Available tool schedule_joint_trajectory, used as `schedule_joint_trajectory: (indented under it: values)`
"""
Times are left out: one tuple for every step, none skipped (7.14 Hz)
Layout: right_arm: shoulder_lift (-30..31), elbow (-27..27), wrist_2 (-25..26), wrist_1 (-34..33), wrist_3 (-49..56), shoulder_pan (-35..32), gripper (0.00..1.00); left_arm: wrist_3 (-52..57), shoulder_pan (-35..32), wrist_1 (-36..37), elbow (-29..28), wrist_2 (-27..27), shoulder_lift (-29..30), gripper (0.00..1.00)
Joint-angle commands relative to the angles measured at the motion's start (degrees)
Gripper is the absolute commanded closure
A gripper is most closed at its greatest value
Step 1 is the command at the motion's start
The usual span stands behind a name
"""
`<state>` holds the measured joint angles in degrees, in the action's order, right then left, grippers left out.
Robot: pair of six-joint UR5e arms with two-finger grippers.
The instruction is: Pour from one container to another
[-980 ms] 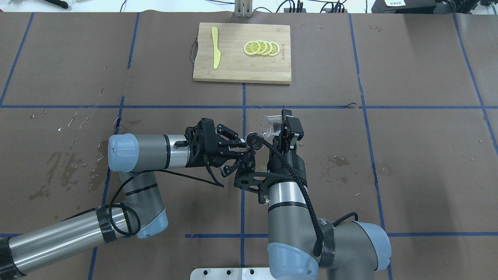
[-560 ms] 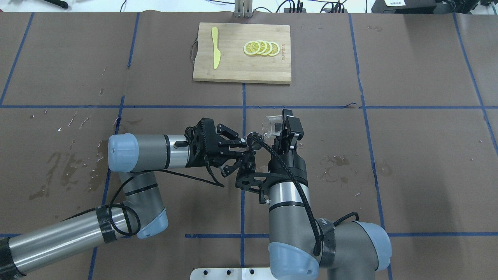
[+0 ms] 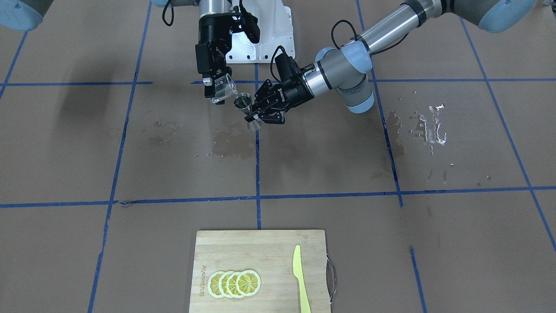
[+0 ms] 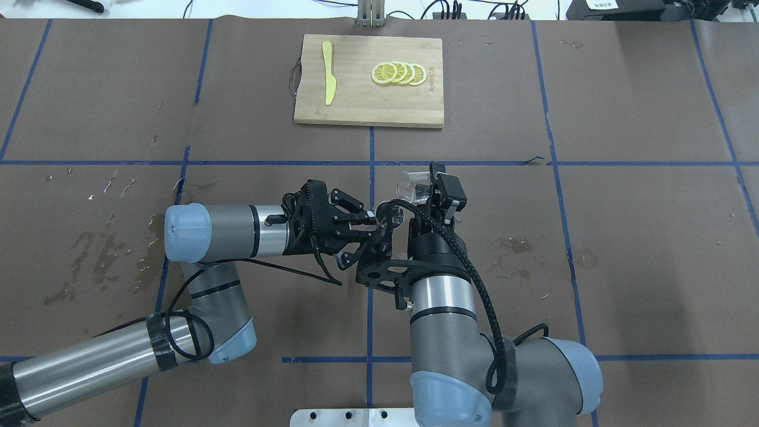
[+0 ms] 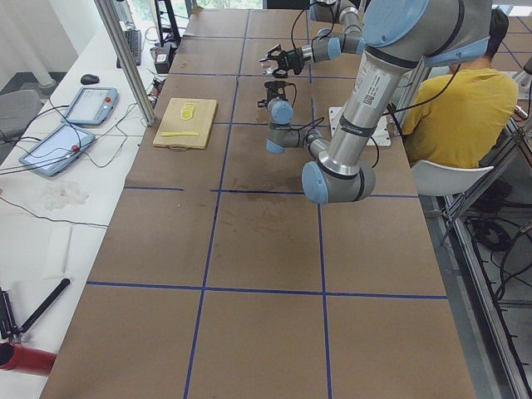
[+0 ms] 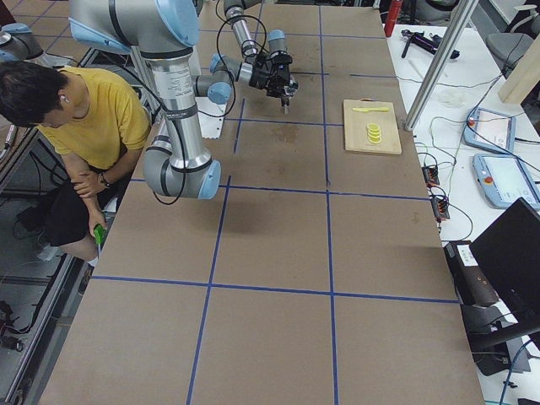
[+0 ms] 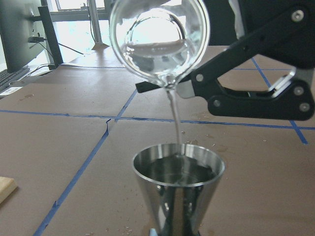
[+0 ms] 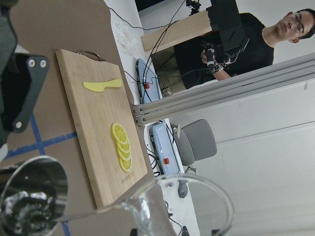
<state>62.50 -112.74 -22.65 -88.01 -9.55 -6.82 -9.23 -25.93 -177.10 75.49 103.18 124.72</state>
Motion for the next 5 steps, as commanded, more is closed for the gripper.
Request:
schedule_joint_trajectory:
  values:
    - [0.51,-0.38,-1.86,4.13,-6.94,-0.21,1.0,0.0,0.0,-0.09,0.0,0.0,0.0,1.0]
    - [1.65,-0.38,-3.88,9.9,-9.14,-0.3,1.0,0.0,0.0,-0.09,0.0,0.0,0.0,1.0]
    - [3.14,-0.38,-5.03,14.05,-9.78,-0.47,1.0,-0.26,0.0,-0.09,0.18,0.09,0.0,1.0]
    - [4.02,-0.29,-5.48,18.44,-10.22,-0.82,1.0,-0.7,-0.09,-0.09,0.44,0.09,0.0,1.0]
    - [6.55,-0.29,-6.09,23.19,-15.96,-1.17,1.0,-1.22,-0.18,-0.17,0.62,0.09,0.0,1.0]
